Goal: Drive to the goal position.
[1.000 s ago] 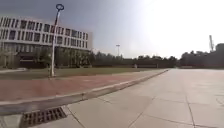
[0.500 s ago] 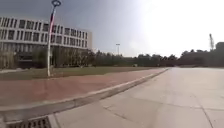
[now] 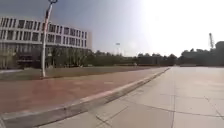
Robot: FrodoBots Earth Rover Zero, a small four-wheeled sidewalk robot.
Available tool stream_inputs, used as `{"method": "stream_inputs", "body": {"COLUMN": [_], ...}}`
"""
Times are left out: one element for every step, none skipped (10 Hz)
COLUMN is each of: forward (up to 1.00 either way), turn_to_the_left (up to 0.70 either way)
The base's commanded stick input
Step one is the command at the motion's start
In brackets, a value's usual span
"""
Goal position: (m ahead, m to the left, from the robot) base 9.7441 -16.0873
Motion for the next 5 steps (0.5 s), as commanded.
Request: {"method": "stream_inputs", "body": {"forward": [0.70, 0.70, 0.70, 0.70, 0.70], "turn_to_the_left": [0.00, -0.11, -0.35, -0.35, -0.35]}}
